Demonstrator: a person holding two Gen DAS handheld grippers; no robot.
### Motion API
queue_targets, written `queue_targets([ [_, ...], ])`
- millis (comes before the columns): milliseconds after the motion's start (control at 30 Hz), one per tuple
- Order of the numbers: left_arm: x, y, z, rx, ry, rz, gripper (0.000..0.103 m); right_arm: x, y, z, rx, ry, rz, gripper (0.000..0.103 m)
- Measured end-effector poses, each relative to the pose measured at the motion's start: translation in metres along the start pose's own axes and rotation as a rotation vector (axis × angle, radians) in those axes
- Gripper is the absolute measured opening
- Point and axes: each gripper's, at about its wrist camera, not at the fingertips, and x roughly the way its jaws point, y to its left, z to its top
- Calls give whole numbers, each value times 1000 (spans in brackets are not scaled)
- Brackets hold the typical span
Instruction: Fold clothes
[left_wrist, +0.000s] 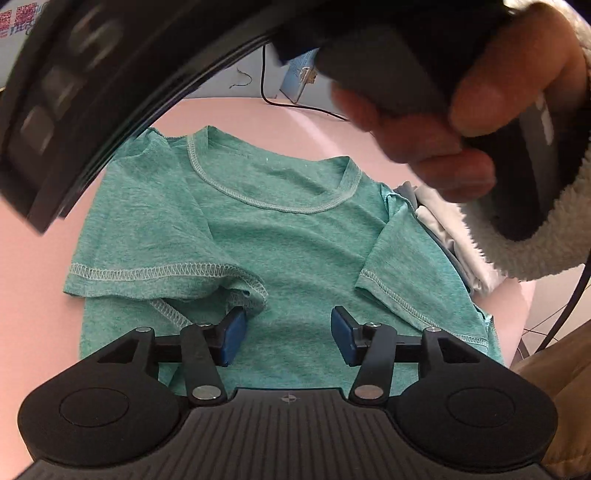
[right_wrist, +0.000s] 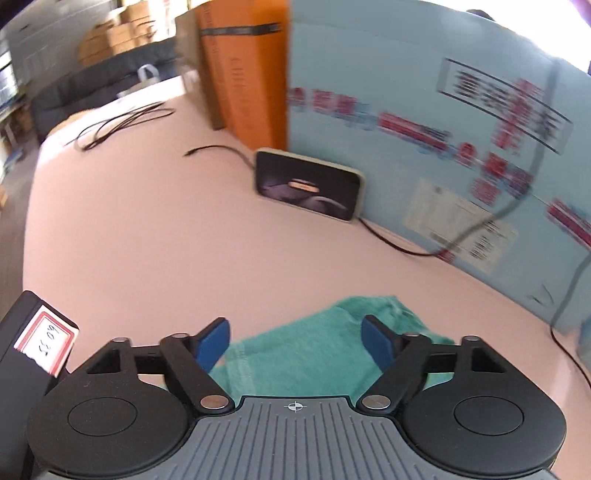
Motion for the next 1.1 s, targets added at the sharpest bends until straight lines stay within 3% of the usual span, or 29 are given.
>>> queue_targets([
  [67,-4,0,-5,-18,0,8,51,22,14,6,-66,54,71,39],
  [233,-16,3,-15,-74,-9,47,55,67,39,8,-241,171,74,38],
  [367,-19,7,-18,-102,-12,54,61,87,43,4,-268,249,52,38],
  [433,-17,8,-18,-101,-10,52,63,87,39,1,-235,242,74,31],
  [500,-15,5,-20,-94,-10,54,66,85,34,-2,-206,230,84,12],
  [567,-16,6,-21,-92,-13,57,66,80,29,-3,-157,206,58,5],
  [733,-19,12,-21,-117,-28,62,66,31,-10,-10,94,61,61,5],
  [833,-15,13,-17,-127,-32,62,66,3,-42,-31,246,3,3,5],
  [967,-15,15,-16,-126,-28,58,68,-18,-79,-85,431,-16,-132,5],
  [1100,-7,10,-15,-112,-22,60,70,-17,-99,-123,529,59,-190,12],
])
